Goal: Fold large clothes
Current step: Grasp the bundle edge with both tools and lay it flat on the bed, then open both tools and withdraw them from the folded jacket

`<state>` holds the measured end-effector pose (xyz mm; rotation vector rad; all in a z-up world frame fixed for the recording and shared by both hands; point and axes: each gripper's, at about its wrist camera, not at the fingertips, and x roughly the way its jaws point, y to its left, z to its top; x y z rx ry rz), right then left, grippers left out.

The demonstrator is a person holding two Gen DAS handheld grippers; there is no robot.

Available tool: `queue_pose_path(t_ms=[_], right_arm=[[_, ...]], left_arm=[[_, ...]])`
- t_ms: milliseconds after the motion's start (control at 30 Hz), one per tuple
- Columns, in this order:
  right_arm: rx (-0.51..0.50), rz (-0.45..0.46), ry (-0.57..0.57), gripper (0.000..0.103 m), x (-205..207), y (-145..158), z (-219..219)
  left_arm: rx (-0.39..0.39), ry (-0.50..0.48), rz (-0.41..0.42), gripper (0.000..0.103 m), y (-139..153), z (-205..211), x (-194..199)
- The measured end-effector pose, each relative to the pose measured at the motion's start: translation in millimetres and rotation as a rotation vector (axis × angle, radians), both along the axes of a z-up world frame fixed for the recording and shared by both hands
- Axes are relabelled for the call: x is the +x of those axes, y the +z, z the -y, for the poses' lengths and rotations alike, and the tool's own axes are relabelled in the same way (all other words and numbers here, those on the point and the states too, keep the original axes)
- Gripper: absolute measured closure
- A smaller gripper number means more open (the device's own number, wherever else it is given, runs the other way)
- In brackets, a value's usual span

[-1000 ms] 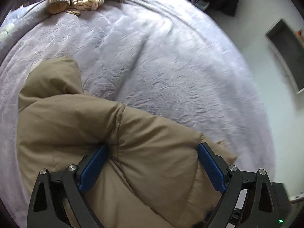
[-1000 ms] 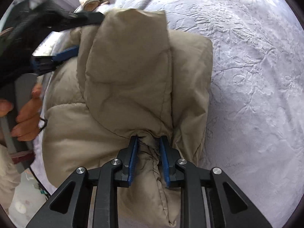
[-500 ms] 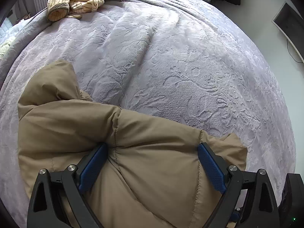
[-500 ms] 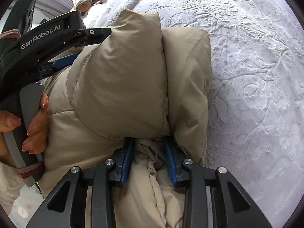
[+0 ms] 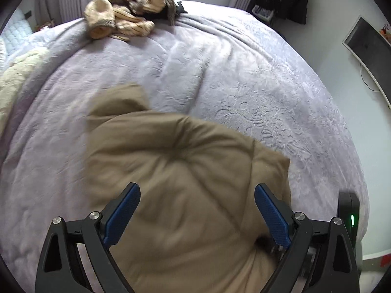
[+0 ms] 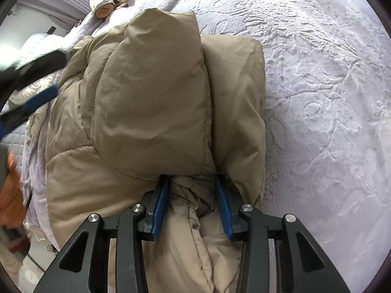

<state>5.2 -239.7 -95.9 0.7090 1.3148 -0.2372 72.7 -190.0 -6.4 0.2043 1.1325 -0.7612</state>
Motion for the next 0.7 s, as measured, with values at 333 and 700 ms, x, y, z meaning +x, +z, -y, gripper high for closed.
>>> queue_pose_path(t_ms=[333, 700], right_arm=[[-0.027, -0.046, 0.031, 0.052, -8, 25, -14], [-0.068, -0.069, 0.078, 0.032, -36, 70, -34]], left_arm=[[0.008, 0.131, -0.004, 0.000, 31, -102, -54], [0.048, 0.249, 0.082, 0.000, 62, -146, -84]])
